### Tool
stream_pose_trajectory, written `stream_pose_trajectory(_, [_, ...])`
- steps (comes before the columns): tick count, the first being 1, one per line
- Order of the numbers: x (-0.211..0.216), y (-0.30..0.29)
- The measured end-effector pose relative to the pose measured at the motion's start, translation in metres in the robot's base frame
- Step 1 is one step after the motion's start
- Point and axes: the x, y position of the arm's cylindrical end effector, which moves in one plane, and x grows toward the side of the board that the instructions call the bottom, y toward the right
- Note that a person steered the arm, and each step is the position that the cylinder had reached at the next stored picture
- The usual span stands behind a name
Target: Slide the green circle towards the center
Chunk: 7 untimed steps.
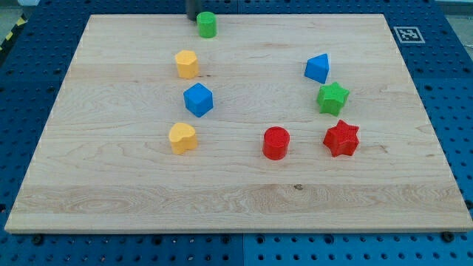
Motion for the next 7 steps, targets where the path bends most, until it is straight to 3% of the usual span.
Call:
stream_pose_trajectory(2, [0.001, -0.016])
stream_pose_trajectory(5, [0.015, 0.069])
stream_pose_trajectory(7, [0.071, 0.063])
